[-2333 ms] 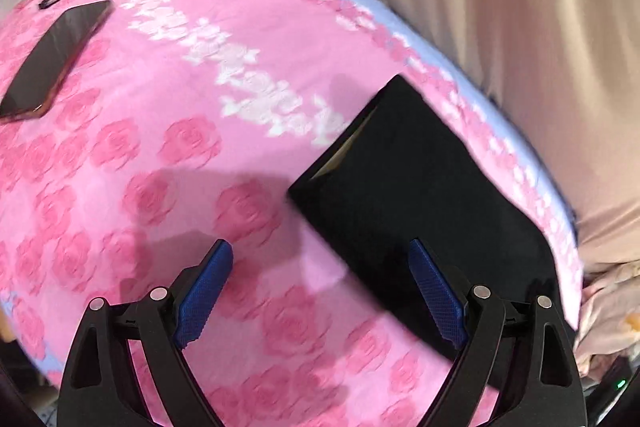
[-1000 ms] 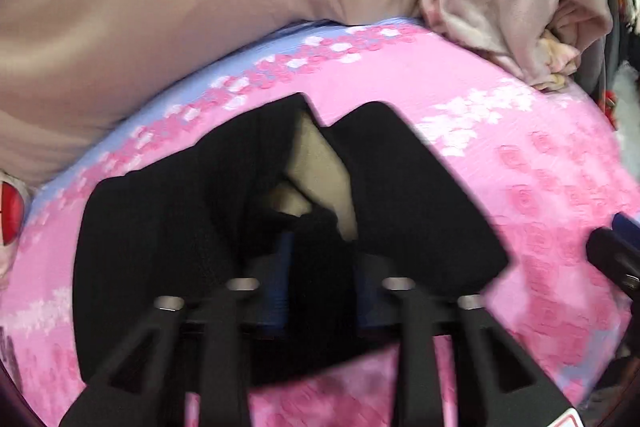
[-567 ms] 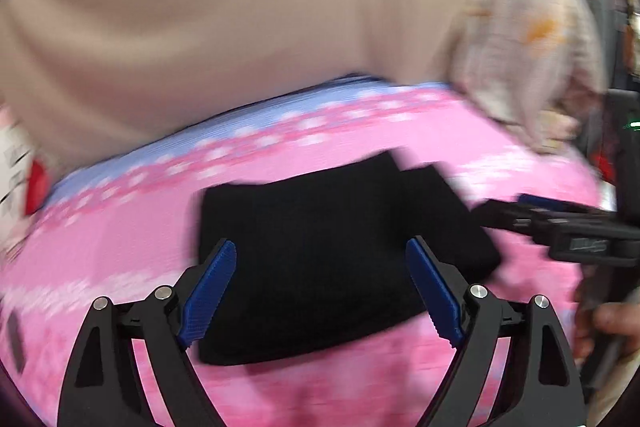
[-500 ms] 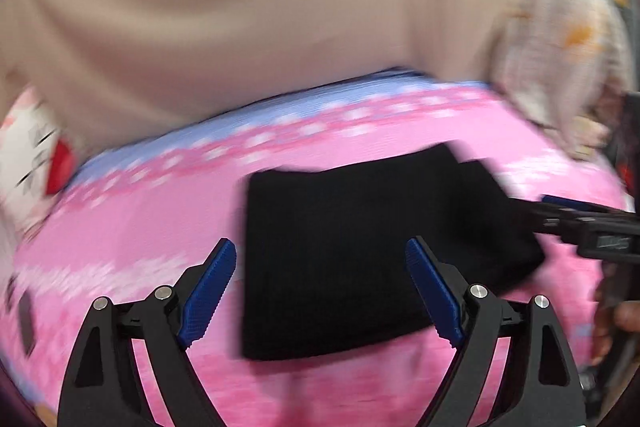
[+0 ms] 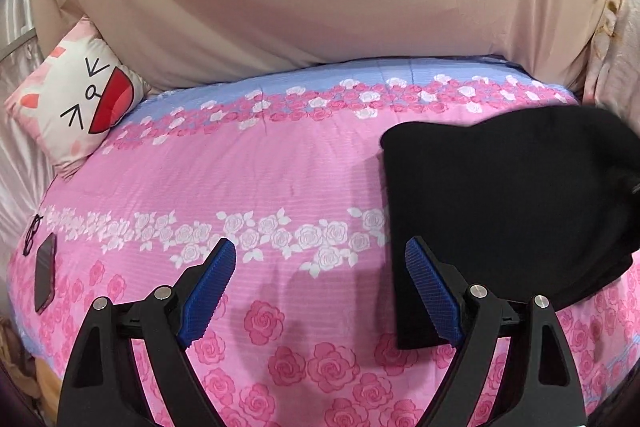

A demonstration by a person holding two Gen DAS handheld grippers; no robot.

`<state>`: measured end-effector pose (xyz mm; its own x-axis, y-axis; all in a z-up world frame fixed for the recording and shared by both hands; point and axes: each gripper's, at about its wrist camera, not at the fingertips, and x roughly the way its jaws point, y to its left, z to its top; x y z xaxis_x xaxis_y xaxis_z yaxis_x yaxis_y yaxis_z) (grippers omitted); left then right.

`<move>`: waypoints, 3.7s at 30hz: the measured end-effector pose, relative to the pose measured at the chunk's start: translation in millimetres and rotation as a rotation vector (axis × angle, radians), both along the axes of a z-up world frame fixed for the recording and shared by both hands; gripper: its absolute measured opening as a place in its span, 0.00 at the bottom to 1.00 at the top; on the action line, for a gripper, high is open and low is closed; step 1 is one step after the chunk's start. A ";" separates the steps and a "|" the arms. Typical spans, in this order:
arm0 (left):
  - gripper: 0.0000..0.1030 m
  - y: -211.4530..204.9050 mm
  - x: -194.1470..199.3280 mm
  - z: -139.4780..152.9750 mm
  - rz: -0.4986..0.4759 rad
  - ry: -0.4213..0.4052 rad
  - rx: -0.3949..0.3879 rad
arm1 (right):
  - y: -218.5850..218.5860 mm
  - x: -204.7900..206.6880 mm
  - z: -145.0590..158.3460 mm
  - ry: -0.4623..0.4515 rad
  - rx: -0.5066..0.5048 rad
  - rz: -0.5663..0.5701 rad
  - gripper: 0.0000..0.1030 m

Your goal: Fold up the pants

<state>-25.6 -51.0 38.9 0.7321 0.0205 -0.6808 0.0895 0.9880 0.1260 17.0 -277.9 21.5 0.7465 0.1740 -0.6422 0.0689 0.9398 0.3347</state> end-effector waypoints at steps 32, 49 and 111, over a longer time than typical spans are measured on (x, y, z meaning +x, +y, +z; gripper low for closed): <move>0.31 -50.2 57.1 -39.8 -0.283 0.328 -0.419 | -29.5 -2.6 -38.9 0.085 0.042 -0.106 0.37; 0.65 22.7 -21.1 56.0 -0.194 -0.005 -0.203 | 18.4 -31.9 17.6 -0.048 -0.101 -0.115 0.25; 0.86 -25.2 68.0 -25.0 0.055 0.109 0.057 | 32.1 47.5 -71.0 0.166 -0.104 0.011 0.17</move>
<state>42.4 -76.2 13.8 0.6507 0.0998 -0.7527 0.0513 0.9833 0.1747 64.5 -245.9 -49.5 0.6274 0.1079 -0.7712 0.1041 0.9699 0.2203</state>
